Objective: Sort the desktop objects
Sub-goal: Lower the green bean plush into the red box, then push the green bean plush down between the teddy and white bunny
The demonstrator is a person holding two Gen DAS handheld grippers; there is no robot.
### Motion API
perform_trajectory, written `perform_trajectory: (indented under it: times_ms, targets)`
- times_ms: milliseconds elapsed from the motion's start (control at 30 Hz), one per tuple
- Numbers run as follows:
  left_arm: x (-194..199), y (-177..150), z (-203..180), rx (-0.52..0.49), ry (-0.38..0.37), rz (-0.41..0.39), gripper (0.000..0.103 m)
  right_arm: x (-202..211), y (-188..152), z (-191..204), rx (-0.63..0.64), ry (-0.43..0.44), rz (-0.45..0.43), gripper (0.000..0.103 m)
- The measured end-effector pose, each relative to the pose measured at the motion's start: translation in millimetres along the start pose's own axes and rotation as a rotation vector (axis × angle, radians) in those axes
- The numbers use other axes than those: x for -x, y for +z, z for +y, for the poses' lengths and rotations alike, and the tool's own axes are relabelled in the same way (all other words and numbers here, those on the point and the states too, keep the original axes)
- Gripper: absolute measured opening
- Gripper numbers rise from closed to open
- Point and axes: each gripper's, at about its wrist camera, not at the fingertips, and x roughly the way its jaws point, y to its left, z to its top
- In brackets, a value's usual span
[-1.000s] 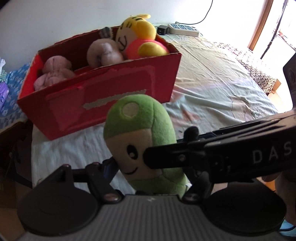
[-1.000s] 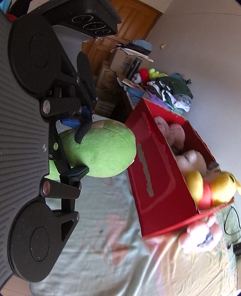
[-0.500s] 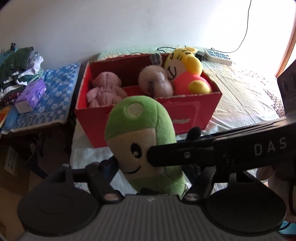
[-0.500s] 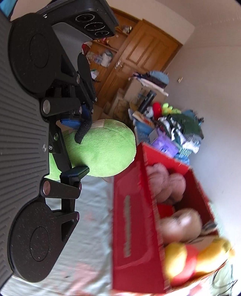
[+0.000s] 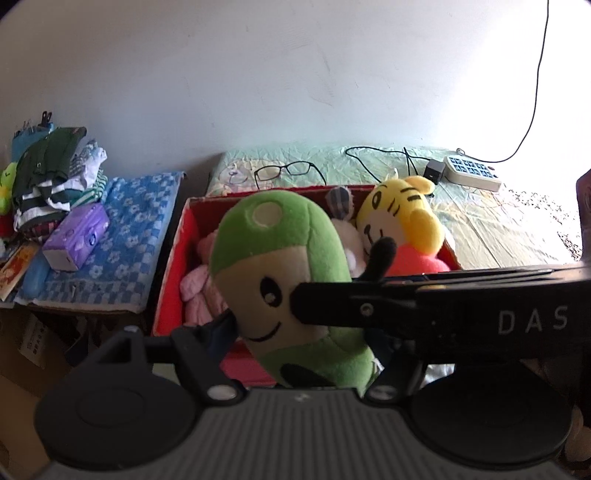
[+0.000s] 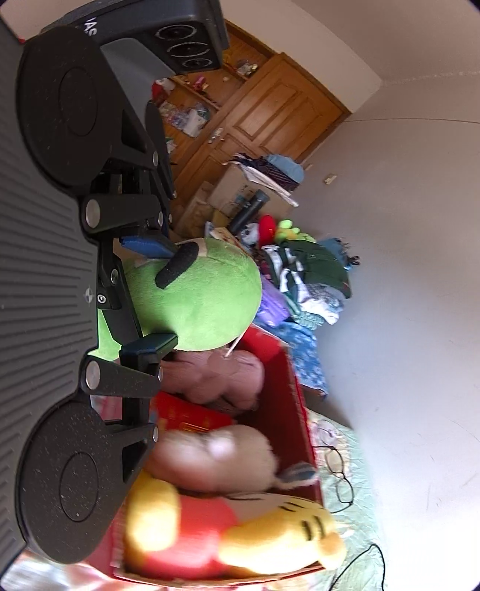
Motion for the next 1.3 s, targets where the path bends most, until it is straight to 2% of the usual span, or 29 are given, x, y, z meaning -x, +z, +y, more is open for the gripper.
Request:
perform_trajectory:
  times_ms: [100, 267, 467, 833, 1000, 1133, 1300]
  targets:
    - [-15.0, 11.9, 0.2, -0.005, 0.009, 0.008, 0.073, -5.0, 5.4, -8.8, -0.014, -0.015, -0.026, 0.048]
    - [-46.0, 23.2, 7.7, -0.015, -0.023, 0.038, 0.074, -15.3, 11.7, -25.4, -0.06, -0.05, -0.048, 0.048]
    - [-74.6, 30.7, 29.8, 0.041, -0.136, 0.077, 0.075, -31.9, 19.1, -39.3, -0.115, -0.122, -0.063, 0.048]
    - [-119.3, 37.8, 47.5, -0.027, -0.201, 0.144, 0.074, -66.8, 19.8, -38.3, -0.078, -0.26, -0.086, 0.047]
    - [-132.6, 32.6, 47.1, -0.082, -0.212, 0.171, 0.073, -80.5, 20.3, -39.1, -0.073, -0.341, -0.047, 0.046]
    - [-140.2, 31.5, 46.1, -0.103, -0.235, 0.184, 0.073, -84.5, 24.2, -46.3, -0.115, -0.382, -0.01, 0.046]
    - [-149.8, 33.8, 39.6, -0.133, -0.24, 0.196, 0.076, -90.4, 24.1, -58.8, -0.176, -0.415, -0.017, 0.041]
